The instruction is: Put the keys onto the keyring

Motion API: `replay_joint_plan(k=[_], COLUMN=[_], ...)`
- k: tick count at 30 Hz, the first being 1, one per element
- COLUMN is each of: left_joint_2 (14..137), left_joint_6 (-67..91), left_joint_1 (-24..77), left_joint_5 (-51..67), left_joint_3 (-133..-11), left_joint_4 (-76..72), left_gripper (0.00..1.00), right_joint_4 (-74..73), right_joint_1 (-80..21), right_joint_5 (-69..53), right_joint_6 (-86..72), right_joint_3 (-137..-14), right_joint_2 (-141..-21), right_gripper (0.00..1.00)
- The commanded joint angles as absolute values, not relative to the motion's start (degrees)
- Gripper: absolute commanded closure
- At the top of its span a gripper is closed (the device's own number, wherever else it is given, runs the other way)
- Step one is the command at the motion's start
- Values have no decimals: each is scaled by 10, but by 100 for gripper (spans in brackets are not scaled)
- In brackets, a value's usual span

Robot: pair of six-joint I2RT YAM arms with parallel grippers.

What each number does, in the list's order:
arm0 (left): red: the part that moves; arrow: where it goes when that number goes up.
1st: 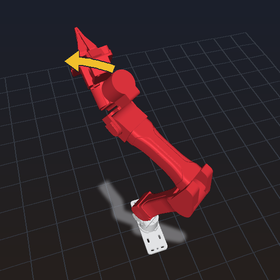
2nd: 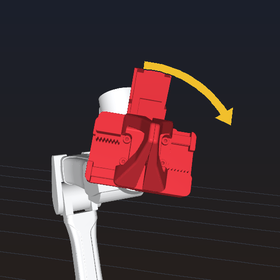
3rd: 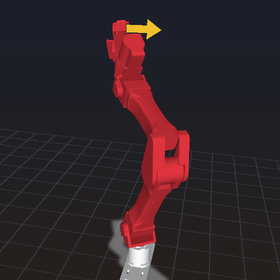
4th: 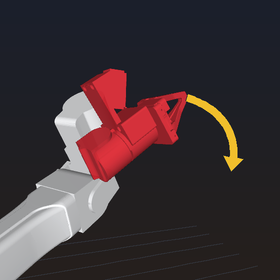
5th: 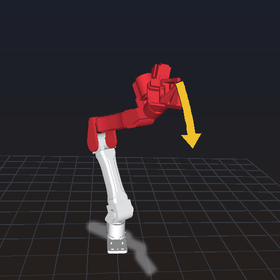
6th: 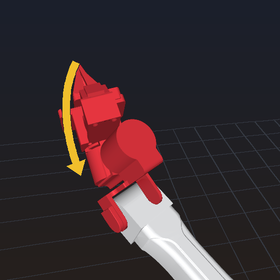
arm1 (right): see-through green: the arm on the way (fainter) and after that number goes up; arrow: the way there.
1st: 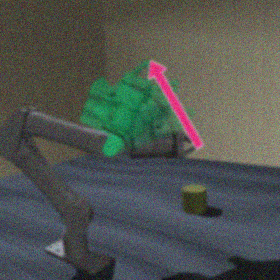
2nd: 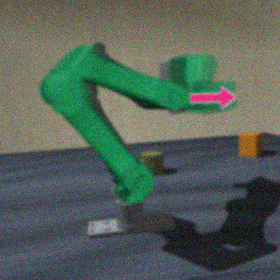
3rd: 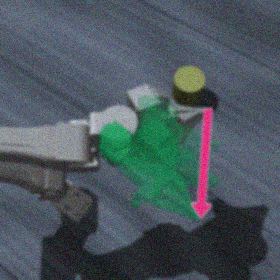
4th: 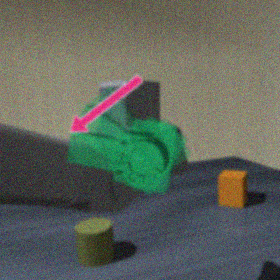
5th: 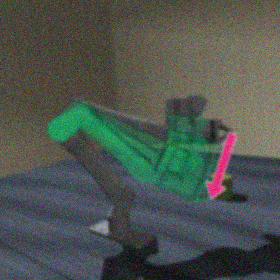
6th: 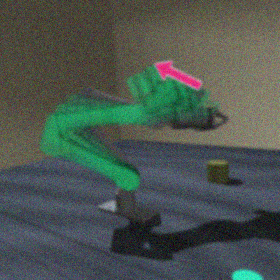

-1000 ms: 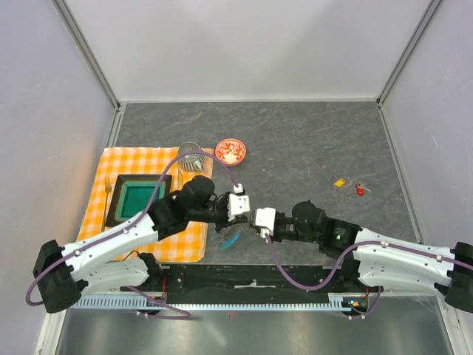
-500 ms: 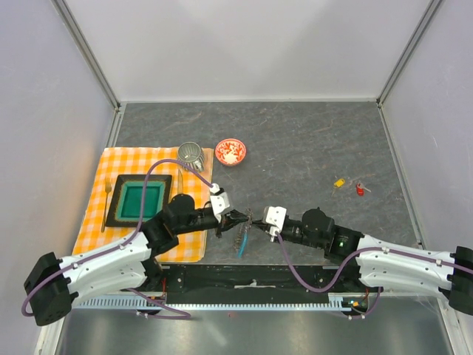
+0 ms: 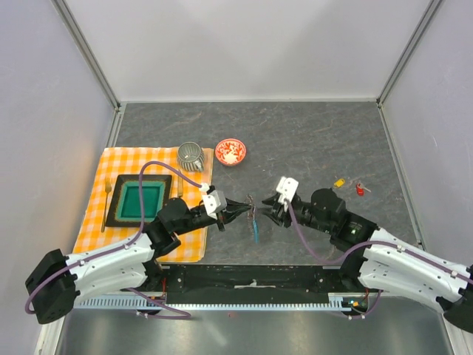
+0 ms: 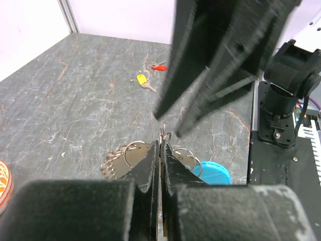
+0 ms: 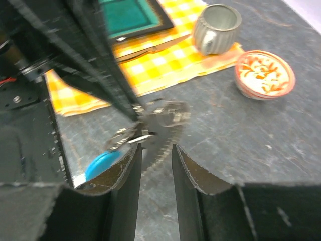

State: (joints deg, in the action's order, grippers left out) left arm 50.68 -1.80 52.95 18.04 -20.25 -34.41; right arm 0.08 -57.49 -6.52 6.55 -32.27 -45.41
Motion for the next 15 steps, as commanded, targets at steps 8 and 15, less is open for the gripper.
replay_joint_plan(k=[8,15], left_joint_2=[521,529], left_joint_6=[-59,-57], left_joint_1=[527,527], left_joint_5=[193,208], left_joint_3=[-204,-205], left_joint_4=[-429,-439], left_gripper=[98,98], right_joint_4=[-4,26], right_joint_1=[-418,-411], right_joint_5=[-339,-375], right_joint_6=[48,54], right_joint_3=[-384,-379], right_joint_2=[-482,-495], right_gripper=[62,63])
